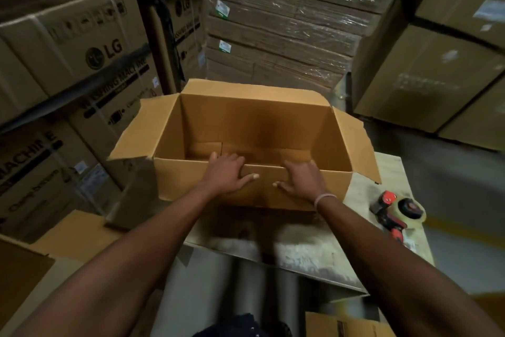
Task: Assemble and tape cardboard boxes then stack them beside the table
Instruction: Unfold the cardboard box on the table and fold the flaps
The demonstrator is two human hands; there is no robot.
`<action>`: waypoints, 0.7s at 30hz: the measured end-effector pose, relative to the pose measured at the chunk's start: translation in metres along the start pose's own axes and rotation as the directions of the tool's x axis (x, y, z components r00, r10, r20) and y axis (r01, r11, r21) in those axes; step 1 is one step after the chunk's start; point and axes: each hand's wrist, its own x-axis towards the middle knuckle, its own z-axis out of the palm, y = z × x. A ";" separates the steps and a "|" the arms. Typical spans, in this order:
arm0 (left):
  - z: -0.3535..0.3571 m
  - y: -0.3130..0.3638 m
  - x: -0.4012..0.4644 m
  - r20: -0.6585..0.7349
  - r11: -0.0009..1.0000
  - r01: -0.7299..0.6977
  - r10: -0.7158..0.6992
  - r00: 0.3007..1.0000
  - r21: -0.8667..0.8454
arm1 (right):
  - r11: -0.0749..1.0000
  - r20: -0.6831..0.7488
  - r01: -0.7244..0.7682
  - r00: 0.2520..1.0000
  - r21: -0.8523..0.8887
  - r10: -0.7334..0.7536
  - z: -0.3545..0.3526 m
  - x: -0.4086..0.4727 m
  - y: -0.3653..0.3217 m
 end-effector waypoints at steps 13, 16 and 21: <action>-0.012 -0.031 0.014 0.020 0.987 0.154 -0.153 0.988 -0.038 | 0.997 0.058 -0.067 0.996 0.036 0.065 0.008 -0.013 -0.085; -0.013 -0.023 0.013 0.016 0.966 0.244 -0.244 0.970 -0.084 | 0.995 0.190 -0.012 0.982 0.096 -0.007 -0.004 -0.005 -0.082; 0.000 0.012 0.014 -0.003 0.811 0.488 -0.517 0.856 -0.323 | 0.880 0.295 -0.095 0.954 0.466 -0.053 -0.028 0.041 -0.034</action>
